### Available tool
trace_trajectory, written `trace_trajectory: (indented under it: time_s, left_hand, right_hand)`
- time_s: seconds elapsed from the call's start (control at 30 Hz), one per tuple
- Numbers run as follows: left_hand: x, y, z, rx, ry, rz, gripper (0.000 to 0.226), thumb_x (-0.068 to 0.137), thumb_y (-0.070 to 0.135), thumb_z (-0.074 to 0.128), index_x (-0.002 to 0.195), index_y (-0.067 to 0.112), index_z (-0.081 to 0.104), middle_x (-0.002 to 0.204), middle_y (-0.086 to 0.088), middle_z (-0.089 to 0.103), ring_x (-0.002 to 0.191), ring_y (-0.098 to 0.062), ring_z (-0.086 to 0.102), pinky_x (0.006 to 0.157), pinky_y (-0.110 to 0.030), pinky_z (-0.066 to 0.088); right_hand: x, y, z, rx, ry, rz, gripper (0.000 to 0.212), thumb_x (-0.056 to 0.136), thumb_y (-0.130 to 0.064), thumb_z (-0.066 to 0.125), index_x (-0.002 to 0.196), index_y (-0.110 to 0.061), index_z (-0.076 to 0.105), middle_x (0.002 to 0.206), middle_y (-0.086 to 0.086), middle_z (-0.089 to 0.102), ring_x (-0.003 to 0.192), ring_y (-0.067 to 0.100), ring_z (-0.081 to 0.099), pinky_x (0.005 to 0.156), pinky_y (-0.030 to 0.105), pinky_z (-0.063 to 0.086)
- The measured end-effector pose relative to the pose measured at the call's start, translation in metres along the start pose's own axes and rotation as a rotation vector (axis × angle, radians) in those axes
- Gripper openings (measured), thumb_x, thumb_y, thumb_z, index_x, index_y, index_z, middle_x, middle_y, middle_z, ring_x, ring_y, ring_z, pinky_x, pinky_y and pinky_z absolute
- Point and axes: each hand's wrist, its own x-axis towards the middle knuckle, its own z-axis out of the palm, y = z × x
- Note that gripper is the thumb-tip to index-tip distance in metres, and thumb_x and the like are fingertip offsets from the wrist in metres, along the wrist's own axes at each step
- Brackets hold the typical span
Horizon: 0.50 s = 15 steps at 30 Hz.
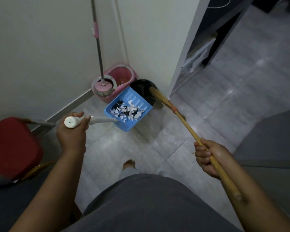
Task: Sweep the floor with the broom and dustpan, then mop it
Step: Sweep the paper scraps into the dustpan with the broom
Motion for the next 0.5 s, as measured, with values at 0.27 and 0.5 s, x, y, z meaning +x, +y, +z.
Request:
trace_trajectory:
  time_s: [0.27, 0.5]
  left_hand:
    - [0.082, 0.019, 0.017, -0.008, -0.183, 0.054, 0.028, 0.070, 0.010, 0.081, 0.079, 0.028, 0.062, 0.093, -0.002, 0.072, 0.085, -0.022, 0.068, 0.077, -0.047, 0.057]
    - [0.133, 0.036, 0.056, 0.148, -0.318, 0.185, 0.030, 0.072, 0.010, 0.082, 0.082, 0.028, 0.060, 0.098, -0.013, 0.071, 0.088, -0.021, 0.068, 0.082, -0.048, 0.060]
  right_hand:
    - [0.013, 0.028, 0.044, 0.179, 0.010, -0.044, 0.034, 0.105, -0.030, 0.037, 0.082, -0.009, 0.049, 0.045, -0.004, 0.038, 0.028, 0.003, 0.032, 0.026, 0.014, 0.025]
    - [0.014, 0.050, 0.062, 0.254, 0.051, -0.085, 0.031, 0.105, -0.029, 0.037, 0.083, -0.009, 0.049, 0.047, -0.006, 0.039, 0.028, 0.003, 0.031, 0.026, 0.014, 0.024]
